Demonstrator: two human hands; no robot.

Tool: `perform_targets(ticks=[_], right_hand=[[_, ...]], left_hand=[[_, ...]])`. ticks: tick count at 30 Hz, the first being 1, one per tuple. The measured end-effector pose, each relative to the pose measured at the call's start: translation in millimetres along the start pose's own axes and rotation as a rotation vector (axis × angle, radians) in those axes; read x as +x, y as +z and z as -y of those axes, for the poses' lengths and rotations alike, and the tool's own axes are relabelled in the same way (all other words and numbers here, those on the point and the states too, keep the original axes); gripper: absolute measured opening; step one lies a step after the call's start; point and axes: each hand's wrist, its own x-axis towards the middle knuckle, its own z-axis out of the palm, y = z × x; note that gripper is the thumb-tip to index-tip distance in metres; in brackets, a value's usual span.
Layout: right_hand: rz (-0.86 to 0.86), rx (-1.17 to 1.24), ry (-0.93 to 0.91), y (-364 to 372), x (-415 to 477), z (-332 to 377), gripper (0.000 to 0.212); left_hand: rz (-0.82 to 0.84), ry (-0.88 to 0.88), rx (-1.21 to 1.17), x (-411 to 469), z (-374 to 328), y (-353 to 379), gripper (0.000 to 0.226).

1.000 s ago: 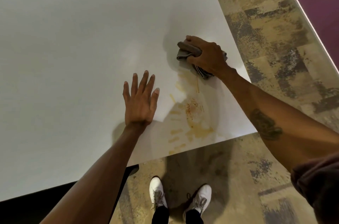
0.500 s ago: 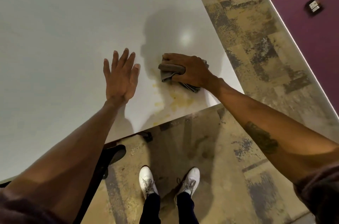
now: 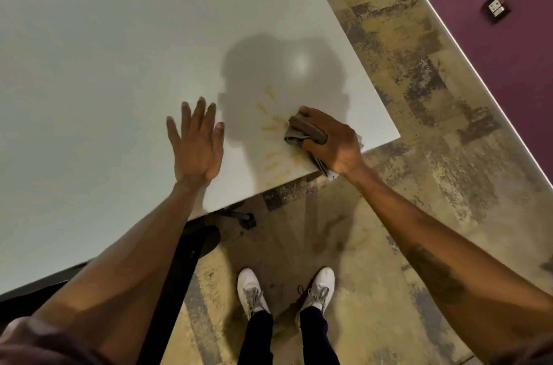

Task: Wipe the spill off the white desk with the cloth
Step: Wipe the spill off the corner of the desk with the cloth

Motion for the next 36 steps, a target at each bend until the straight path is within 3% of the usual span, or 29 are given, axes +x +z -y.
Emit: perform_targets(ticks=[3,5,8,13,18,32,36], right_hand=[[-0.311,-0.052,0.108,28.1,-8.3,26.4,0.043],[-0.47,-0.076,0.287,46.0,-2.6,45.4,0.045],[-0.536,-0.008,0.622,63.3,17.5,65.5,0.061],[-0.568,-0.06,0.737,76.7,53.6,71.7,0.057],[-0.48,-0.03,0.725,86.0,97.4,67.7,0.062],[-0.235,0.131,0.3,77.9,173.1,32.5,0.045],[-0.142,0.152,0.288,72.0,174.0,27.5,0.057]], left_hand=[[-0.024,-0.175,0.034,-5.0,-3.0,-1.1,0.065],[-0.009,-0.201,0.035,-6.4,-5.7,-2.0,0.069],[0.005,-0.209,0.028,-6.0,-7.5,-5.2,0.07],[0.018,-0.224,0.043,-5.2,-11.1,-6.8,0.064],[0.022,-0.216,0.043,-1.8,-9.6,-6.7,0.063],[-0.055,-0.129,0.05,5.3,-2.9,1.8,0.054],[-0.074,-0.122,0.033,4.9,-1.6,2.9,0.053]])
